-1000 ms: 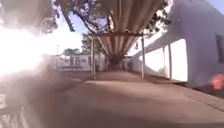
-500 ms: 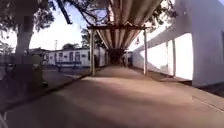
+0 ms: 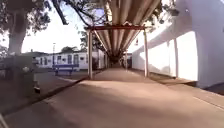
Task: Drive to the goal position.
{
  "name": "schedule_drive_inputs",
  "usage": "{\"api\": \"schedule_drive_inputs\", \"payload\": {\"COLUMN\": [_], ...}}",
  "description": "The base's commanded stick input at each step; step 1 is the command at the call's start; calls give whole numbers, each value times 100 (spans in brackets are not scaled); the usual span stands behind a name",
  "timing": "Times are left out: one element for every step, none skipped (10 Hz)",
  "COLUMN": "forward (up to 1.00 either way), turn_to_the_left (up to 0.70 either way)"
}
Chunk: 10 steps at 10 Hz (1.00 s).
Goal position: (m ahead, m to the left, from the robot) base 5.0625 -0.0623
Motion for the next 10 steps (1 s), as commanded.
{"api": "schedule_drive_inputs", "payload": {"forward": [70,70,70,70,70,70,70,70,70,70], "turn_to_the_left": [0,0,0,0,0,0,0,0,0,0]}}
